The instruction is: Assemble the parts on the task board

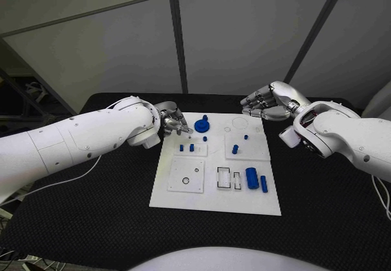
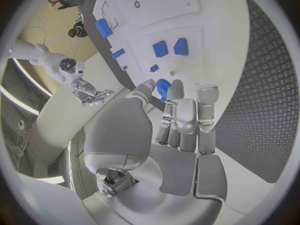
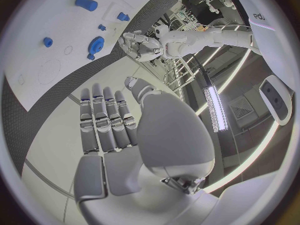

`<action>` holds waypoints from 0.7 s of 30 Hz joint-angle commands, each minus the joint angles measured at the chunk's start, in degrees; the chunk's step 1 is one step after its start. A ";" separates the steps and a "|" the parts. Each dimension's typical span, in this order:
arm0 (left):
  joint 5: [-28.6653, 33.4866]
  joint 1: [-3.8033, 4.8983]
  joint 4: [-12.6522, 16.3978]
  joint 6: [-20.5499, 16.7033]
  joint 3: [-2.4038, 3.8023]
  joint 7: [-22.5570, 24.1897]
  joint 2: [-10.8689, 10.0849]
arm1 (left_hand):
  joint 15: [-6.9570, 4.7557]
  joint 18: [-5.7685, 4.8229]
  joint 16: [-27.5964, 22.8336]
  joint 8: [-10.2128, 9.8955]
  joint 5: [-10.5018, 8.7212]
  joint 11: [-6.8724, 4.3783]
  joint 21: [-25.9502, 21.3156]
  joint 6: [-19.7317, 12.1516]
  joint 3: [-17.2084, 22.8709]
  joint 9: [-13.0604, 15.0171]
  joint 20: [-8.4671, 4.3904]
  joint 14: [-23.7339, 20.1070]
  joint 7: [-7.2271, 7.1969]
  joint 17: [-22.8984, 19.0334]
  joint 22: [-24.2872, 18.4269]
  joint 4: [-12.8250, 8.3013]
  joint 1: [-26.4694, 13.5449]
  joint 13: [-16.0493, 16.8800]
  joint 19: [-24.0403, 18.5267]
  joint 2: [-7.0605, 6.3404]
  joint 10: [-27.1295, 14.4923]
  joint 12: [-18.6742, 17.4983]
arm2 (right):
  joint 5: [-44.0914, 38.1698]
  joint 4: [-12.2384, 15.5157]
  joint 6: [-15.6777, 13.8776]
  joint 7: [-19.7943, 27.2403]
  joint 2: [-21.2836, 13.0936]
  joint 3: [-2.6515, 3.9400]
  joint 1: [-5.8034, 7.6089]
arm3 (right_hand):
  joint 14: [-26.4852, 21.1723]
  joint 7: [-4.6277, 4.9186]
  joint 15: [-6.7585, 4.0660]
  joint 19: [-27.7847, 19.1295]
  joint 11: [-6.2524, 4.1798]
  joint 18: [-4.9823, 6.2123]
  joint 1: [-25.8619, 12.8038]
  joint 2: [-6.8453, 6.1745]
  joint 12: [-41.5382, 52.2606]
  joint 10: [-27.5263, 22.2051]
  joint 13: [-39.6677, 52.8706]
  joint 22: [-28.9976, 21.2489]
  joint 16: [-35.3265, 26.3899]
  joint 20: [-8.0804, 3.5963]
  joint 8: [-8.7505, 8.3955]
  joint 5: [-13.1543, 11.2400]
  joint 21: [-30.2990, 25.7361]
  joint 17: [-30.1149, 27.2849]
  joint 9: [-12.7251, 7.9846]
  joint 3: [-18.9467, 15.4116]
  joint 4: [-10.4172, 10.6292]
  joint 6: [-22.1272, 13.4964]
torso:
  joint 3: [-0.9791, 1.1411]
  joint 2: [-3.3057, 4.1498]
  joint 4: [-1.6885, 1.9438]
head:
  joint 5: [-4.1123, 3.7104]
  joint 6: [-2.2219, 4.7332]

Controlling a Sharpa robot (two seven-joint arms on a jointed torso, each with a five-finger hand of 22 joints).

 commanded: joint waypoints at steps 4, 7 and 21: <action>-1.33 -0.45 -0.33 -11.22 -0.40 19.10 1.06 | 2.01 -1.05 -13.48 -2.42 0.13 1.93 -9.46 -0.17 4.58 -3.84 1.85 -10.85 1.66 -14.36 -6.00 -2.76 5.36 -6.96 -5.80 -1.32 -4.05 -7.55 | -0.06 -0.03 0.27 0.60 0.10 0.03 0.10 | -0.39 0.28 0.20 0.33 0.10 0.30 -0.52 0.11 -0.19 -0.24 0.02 -0.09 -0.16 0.16 -0.17 0.16 -0.19 -0.08 -0.03 -0.35 -0.07 -0.24 | -0.01 0.01 -0.03 | -0.26 0.16; -5.32 -0.64 -0.83 -11.81 -1.08 21.42 1.75 | 2.23 -0.94 -13.93 -3.45 -0.04 2.42 -10.11 -0.27 5.59 -5.33 2.20 -11.03 1.70 -15.49 -6.48 -3.37 5.89 -9.47 -5.55 -2.12 -4.85 -9.94 | -0.06 -0.09 0.29 0.61 0.18 0.03 0.10 | -0.39 0.28 0.20 0.33 0.10 0.30 -0.52 0.11 -0.19 -0.24 0.02 -0.09 -0.16 0.16 -0.17 0.16 -0.19 -0.08 -0.03 -0.35 -0.07 -0.24 | -0.03 0.01 0.01 | -0.43 0.33; -18.36 -0.69 -4.81 -6.88 -4.33 20.55 5.79 | 2.69 -0.93 -11.05 -6.01 -6.79 3.02 -10.40 0.43 4.71 -9.74 2.82 -9.43 1.35 -17.12 -6.59 -3.15 4.68 -14.98 -3.89 -3.40 -5.16 -13.16 | -0.06 -0.32 0.44 0.60 0.61 0.03 0.10 | -0.39 0.28 0.20 0.33 0.10 0.30 -0.52 0.11 -0.19 -0.24 0.02 -0.09 -0.16 0.16 -0.17 0.16 -0.19 -0.08 -0.03 -0.35 -0.07 -0.24 | -0.02 0.10 -0.10 | -0.69 0.60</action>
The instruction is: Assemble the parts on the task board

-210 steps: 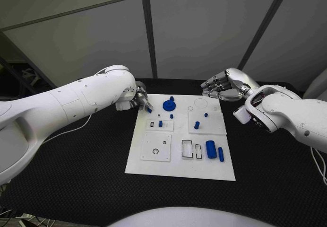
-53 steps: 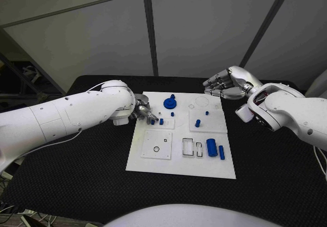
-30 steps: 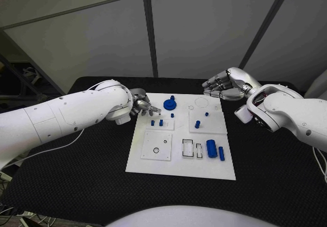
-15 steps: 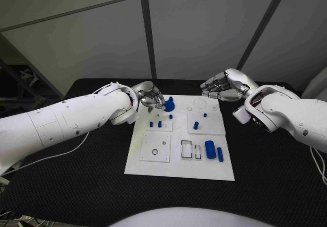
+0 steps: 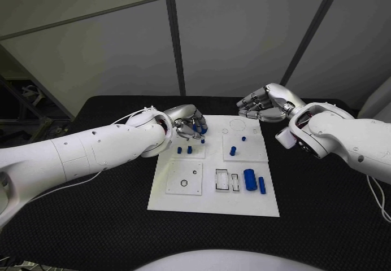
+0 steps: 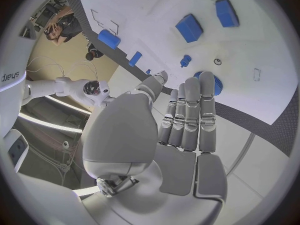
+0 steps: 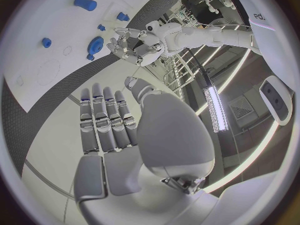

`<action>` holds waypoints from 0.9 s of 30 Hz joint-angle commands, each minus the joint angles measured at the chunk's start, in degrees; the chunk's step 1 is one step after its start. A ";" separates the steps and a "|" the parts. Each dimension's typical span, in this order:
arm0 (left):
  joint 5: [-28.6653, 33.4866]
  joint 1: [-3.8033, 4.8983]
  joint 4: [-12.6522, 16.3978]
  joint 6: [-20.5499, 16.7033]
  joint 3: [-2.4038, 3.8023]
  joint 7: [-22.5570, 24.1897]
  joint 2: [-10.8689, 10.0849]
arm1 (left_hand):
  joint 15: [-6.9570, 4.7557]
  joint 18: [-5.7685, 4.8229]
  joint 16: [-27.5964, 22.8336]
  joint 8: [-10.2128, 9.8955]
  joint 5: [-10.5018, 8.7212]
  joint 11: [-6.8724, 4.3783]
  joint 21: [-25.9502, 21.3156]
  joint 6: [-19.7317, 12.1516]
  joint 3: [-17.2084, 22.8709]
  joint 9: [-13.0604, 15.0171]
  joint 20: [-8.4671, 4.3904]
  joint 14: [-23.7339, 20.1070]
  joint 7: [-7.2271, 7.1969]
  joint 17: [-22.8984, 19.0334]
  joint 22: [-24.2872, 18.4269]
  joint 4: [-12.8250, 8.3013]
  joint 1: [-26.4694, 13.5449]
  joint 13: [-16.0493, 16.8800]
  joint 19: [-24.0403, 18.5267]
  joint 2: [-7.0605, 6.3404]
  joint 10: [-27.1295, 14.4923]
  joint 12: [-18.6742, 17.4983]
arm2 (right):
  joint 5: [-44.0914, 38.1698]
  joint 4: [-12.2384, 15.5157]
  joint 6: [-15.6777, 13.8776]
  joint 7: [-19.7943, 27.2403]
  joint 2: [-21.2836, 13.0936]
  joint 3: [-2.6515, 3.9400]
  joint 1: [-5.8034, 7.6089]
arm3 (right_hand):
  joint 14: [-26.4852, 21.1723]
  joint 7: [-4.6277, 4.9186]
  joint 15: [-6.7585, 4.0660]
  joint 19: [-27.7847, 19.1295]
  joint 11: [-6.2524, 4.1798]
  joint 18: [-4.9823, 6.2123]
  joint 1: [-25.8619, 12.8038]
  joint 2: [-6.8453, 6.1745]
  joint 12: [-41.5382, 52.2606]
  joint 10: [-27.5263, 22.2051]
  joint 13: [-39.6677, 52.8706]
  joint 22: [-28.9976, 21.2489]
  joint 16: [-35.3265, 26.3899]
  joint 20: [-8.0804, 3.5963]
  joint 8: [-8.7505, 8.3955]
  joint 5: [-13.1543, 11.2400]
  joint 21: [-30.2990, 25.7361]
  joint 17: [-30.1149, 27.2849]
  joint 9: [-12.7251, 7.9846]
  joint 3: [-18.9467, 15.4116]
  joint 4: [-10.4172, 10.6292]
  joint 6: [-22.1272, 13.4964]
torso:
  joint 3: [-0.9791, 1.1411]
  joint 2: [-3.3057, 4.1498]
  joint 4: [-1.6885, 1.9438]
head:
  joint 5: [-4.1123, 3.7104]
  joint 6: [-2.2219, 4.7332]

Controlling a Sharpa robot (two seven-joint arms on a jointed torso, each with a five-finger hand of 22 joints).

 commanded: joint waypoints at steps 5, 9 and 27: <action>-7.83 0.13 -1.98 3.90 -0.23 -0.01 1.57 | -0.03 -0.94 2.26 -0.33 -2.75 0.25 0.32 1.26 -0.53 -1.21 0.03 0.76 -0.38 0.31 0.48 -0.03 0.34 -1.27 0.84 0.53 -0.23 -0.41 | -0.06 0.02 0.38 0.57 0.22 0.04 0.10 | -0.39 0.28 0.20 0.33 0.10 0.30 -0.52 0.11 -0.20 -0.23 0.02 -0.10 -0.16 0.16 -0.17 0.16 -0.19 -0.08 -0.03 -0.35 -0.07 -0.24 | 0.02 0.04 0.01 | -0.04 -0.06; -8.75 0.13 -2.65 4.73 -0.28 -0.46 2.14 | -0.04 -0.92 3.64 -0.32 -2.78 0.22 0.57 1.66 -0.49 -1.55 0.00 1.32 -0.44 1.22 0.73 -0.13 0.62 -1.66 1.06 0.64 -0.16 -0.43 | -0.06 0.03 0.39 0.56 0.25 0.04 0.10 | -0.39 0.28 0.20 0.33 0.10 0.30 -0.52 0.11 -0.20 -0.23 0.02 -0.10 -0.16 0.16 -0.17 0.16 -0.19 -0.08 -0.03 -0.35 -0.07 -0.24 | 0.01 0.04 0.05 | -0.12 -0.05; -10.95 0.14 -5.65 7.82 -0.34 -1.61 4.61 | -0.37 -1.55 9.95 -0.27 -2.80 -0.12 5.20 3.65 1.33 -3.08 -0.27 3.82 -0.51 5.83 4.54 -0.57 1.72 -3.49 3.25 1.52 1.42 -0.57 | -0.06 0.03 0.47 0.61 0.47 0.04 0.10 | -0.39 0.28 0.20 0.33 0.10 0.30 -0.52 0.11 -0.20 -0.23 0.02 -0.10 -0.16 0.16 -0.17 0.16 -0.19 -0.08 -0.03 -0.35 -0.07 -0.24 | -0.01 0.00 0.04 | -0.10 -0.15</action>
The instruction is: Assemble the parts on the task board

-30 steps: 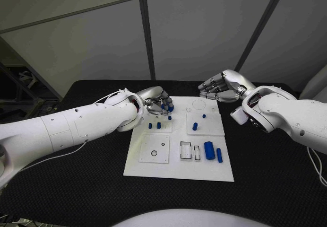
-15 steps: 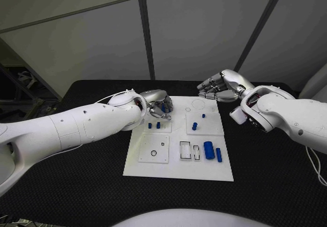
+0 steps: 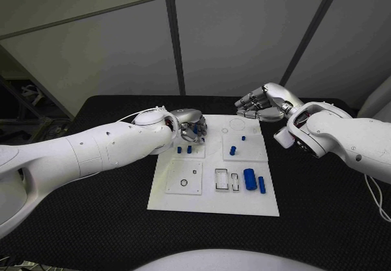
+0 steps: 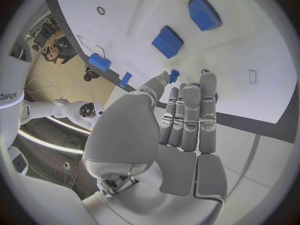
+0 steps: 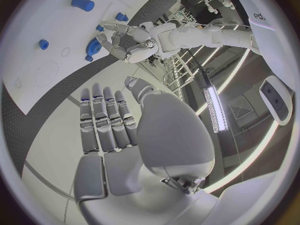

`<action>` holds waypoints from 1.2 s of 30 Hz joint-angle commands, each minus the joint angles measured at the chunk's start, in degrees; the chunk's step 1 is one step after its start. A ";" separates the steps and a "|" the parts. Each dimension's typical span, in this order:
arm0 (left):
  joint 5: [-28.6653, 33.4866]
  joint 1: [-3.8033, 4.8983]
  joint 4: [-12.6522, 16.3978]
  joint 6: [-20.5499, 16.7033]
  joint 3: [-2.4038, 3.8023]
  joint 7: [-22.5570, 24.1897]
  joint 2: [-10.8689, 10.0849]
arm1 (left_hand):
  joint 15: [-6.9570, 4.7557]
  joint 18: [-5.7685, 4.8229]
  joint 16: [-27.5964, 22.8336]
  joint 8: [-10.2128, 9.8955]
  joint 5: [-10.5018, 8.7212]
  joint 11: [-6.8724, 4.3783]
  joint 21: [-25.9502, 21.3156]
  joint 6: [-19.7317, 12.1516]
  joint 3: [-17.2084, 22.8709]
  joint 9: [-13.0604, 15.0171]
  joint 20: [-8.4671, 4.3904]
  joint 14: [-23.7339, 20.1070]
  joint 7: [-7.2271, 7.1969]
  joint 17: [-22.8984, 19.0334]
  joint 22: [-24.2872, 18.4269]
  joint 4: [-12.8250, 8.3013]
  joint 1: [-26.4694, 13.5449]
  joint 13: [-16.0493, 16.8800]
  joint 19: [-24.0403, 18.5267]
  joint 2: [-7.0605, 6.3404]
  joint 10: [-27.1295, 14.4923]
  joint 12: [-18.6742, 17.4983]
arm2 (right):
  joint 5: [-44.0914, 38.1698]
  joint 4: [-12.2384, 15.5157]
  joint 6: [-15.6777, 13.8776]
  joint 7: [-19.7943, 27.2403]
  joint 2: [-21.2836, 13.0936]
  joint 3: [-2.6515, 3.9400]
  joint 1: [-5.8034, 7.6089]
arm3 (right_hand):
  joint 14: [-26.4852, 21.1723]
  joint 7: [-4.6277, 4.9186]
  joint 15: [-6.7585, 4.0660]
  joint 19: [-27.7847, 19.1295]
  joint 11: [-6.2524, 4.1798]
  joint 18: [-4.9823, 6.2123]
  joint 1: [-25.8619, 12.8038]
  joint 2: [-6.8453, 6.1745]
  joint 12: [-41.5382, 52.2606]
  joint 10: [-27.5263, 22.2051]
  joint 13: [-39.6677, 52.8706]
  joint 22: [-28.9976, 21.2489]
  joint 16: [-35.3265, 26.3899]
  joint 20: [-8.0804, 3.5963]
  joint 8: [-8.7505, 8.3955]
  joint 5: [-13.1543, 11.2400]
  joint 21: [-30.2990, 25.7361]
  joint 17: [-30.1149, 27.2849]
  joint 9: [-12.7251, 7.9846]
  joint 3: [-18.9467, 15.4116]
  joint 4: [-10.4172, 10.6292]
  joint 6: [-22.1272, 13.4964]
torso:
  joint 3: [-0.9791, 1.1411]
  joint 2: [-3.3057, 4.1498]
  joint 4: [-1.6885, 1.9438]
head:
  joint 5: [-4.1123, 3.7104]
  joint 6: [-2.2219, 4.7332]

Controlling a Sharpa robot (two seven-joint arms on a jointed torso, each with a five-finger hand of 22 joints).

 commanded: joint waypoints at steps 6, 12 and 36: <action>-1.52 0.09 -0.58 2.63 0.00 -0.66 0.70 | -0.27 -2.08 4.62 -0.26 -0.32 -0.28 4.07 1.42 1.84 -0.85 -0.26 2.55 -0.04 4.21 3.22 -0.24 0.65 -0.99 1.87 0.43 1.49 -0.47 | -0.06 0.03 0.37 0.63 0.15 0.04 0.10 | -0.39 0.28 0.20 0.33 0.10 0.31 -0.52 0.11 -0.20 -0.24 0.02 -0.06 -0.16 0.16 -0.17 0.16 -0.19 -0.09 -0.03 -0.36 -0.07 -0.24 | -0.01 -0.04 0.04 | -0.01 -0.04; -1.54 0.09 -0.81 3.34 0.00 -0.65 1.05 | -0.55 -2.49 7.96 -0.36 -0.45 -0.59 6.83 2.25 3.43 -1.50 -0.49 4.39 -0.16 7.37 5.50 -0.49 0.68 -1.68 2.96 0.56 2.87 -0.68 | -0.06 0.09 0.38 0.63 0.12 0.04 0.09 | -0.39 0.28 0.20 0.33 0.10 0.31 -0.52 0.11 -0.20 -0.24 0.02 -0.06 -0.16 0.16 -0.17 0.16 -0.19 -0.09 -0.03 -0.36 -0.07 -0.24 | -0.01 0.00 0.00 | -0.01 -0.04; -1.55 0.05 -1.57 4.84 -0.04 -1.44 1.91 | -0.77 -4.07 15.55 -1.66 -0.96 -0.58 16.77 4.61 10.63 -3.74 -0.75 8.71 0.47 14.74 13.61 -2.93 1.85 -3.91 6.97 1.73 6.37 -3.29 | -0.06 0.42 0.32 0.63 -0.06 0.04 0.10 | -0.40 0.27 0.20 0.40 0.09 0.31 -0.47 0.19 -0.19 -0.26 0.02 -0.13 -0.16 0.17 -0.16 0.20 -0.30 -0.16 -0.03 -0.33 -0.11 -0.26 | 0.02 -0.07 0.03 | -0.22 -0.19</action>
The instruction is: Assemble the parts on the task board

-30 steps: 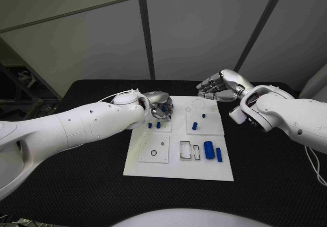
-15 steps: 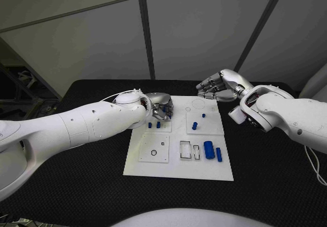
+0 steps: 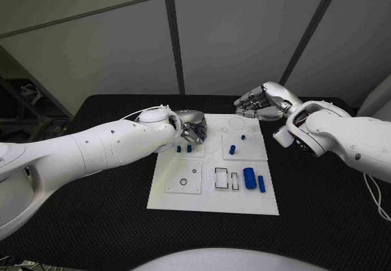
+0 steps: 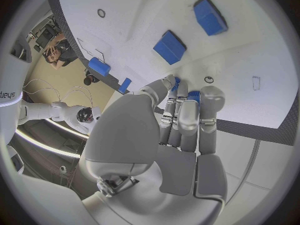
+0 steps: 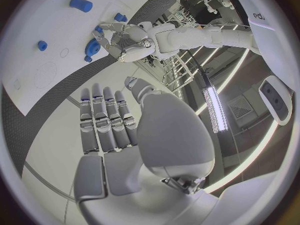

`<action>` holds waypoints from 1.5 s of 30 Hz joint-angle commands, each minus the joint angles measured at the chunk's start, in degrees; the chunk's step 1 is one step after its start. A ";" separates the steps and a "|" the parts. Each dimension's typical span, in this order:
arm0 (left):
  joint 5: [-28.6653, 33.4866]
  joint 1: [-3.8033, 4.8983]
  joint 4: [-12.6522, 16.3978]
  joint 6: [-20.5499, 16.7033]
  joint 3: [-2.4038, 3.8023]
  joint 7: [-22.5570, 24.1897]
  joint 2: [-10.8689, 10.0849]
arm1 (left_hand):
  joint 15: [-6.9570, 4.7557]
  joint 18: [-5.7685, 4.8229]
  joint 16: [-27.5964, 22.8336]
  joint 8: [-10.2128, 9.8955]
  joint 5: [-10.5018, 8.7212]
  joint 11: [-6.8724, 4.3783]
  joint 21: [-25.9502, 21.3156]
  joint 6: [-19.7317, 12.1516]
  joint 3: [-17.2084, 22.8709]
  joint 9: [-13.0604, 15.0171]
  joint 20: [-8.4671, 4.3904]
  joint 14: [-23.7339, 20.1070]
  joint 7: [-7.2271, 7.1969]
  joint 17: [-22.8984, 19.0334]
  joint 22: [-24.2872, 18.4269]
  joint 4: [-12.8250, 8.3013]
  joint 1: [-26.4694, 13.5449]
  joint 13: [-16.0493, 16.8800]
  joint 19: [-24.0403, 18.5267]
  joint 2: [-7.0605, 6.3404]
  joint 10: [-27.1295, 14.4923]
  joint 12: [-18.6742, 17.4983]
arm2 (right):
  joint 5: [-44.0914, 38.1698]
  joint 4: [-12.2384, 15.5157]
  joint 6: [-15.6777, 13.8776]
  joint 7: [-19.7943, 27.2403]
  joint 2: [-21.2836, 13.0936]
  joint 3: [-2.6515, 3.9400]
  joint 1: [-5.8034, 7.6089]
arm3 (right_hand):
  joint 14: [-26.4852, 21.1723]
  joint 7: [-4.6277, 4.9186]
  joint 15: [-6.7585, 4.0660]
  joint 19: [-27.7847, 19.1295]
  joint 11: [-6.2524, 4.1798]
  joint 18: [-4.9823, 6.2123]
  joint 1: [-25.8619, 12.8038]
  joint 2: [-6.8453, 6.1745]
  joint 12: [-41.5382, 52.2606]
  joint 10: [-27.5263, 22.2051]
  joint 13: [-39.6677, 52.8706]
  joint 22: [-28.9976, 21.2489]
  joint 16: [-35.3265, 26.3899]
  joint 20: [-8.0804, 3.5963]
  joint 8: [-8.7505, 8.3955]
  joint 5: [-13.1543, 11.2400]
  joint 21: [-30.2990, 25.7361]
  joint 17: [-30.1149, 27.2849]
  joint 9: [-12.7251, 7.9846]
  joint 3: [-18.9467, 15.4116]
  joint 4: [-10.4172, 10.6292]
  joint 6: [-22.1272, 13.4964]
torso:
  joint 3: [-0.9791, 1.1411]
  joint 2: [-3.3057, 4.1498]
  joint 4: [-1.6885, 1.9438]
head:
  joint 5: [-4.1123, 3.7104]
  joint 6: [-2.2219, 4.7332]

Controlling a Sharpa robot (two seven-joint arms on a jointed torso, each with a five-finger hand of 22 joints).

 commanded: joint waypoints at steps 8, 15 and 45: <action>-0.35 -0.10 1.22 -1.92 -0.06 0.40 -1.16 | -0.01 -4.21 1.35 -0.84 -0.23 0.03 1.80 1.07 1.86 -0.60 0.11 0.97 0.18 0.98 1.64 -0.57 -0.37 -0.65 0.87 -0.17 1.35 -1.59 | -0.06 0.20 0.19 0.59 -0.16 0.04 0.10 | -0.18 0.27 -0.02 0.40 0.09 0.31 -0.47 0.19 -0.19 -0.26 0.02 -0.06 -0.16 0.17 -0.16 0.20 -0.30 -0.06 -0.03 -0.33 -0.10 -0.26 | -0.01 -0.11 0.03 | -0.21 0.21; 1.12 -0.09 2.67 -4.46 0.41 0.01 -2.73 | -0.02 -4.32 1.86 -1.01 -0.18 0.00 2.47 1.49 2.28 -0.78 0.12 1.34 0.21 1.56 2.22 -0.60 -0.88 -0.82 1.16 -0.33 1.87 -2.12 | -0.06 0.13 0.16 0.60 -0.23 0.04 0.10 | -0.18 0.27 -0.02 0.40 0.09 0.31 -0.47 0.19 -0.19 -0.26 0.02 -0.06 -0.16 0.17 -0.16 0.20 -0.30 -0.06 -0.03 -0.33 -0.10 -0.26 | -0.05 -0.08 0.15 | -0.24 0.43; 3.39 -0.51 6.64 0.24 3.45 -2.01 -9.75 | -0.05 -4.44 2.16 -1.31 -0.38 -0.05 3.12 2.10 2.57 -1.08 0.15 1.58 0.17 1.35 2.86 -0.55 -1.84 -1.06 1.50 -0.77 2.65 -2.96 | -0.06 -0.08 0.29 0.60 -0.23 0.04 0.10 | -0.18 0.27 -0.02 0.40 0.09 0.31 -0.47 0.19 -0.19 -0.26 0.02 -0.06 -0.16 0.17 -0.16 0.20 -0.30 -0.06 -0.03 -0.33 -0.10 -0.26 | 0.01 -0.03 0.05 | 0.28 0.54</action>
